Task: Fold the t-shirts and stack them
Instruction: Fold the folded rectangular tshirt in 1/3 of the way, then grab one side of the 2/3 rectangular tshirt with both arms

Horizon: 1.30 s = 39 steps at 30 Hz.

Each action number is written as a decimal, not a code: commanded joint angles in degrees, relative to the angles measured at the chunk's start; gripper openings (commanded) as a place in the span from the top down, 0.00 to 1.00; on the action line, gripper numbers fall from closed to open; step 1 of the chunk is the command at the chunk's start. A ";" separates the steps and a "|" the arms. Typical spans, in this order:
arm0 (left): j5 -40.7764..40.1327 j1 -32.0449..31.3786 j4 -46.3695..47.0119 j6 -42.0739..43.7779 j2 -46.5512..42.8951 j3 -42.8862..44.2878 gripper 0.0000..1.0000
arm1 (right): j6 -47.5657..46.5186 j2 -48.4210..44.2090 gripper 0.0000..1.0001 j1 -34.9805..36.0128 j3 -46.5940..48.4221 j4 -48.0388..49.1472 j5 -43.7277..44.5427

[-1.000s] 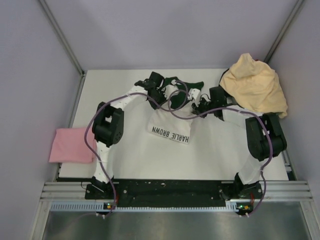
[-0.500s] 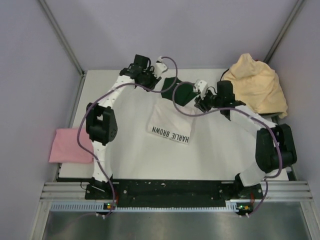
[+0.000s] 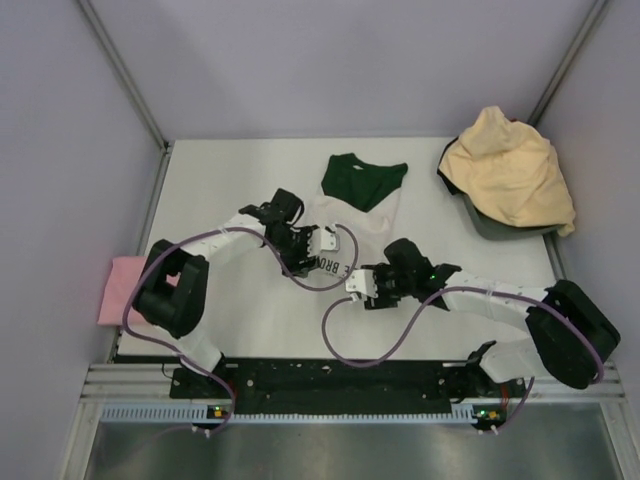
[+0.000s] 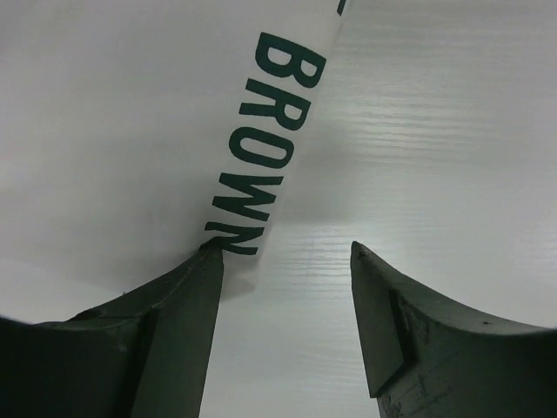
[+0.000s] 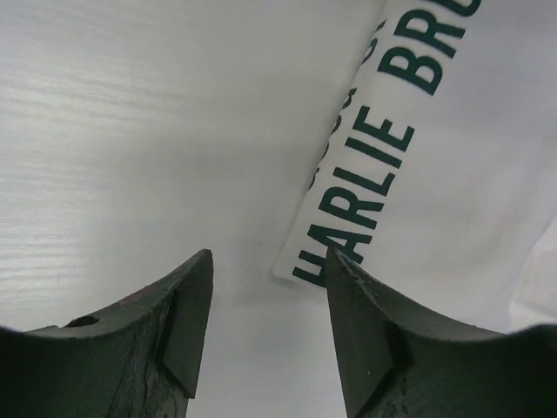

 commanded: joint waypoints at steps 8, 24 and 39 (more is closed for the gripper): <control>-10.21 -1.21 10.78 4.13 2.96 -2.59 0.35 | 0.67 7.87 0.47 2.59 0.52 7.31 11.32; -14.17 -4.20 4.37 -2.19 0.86 -4.70 1.00 | 4.98 7.28 1.00 3.11 3.43 1.26 14.76; -4.15 -5.34 -17.77 -2.99 -18.56 -11.46 1.00 | 9.19 -15.67 1.00 13.22 3.86 -24.14 9.40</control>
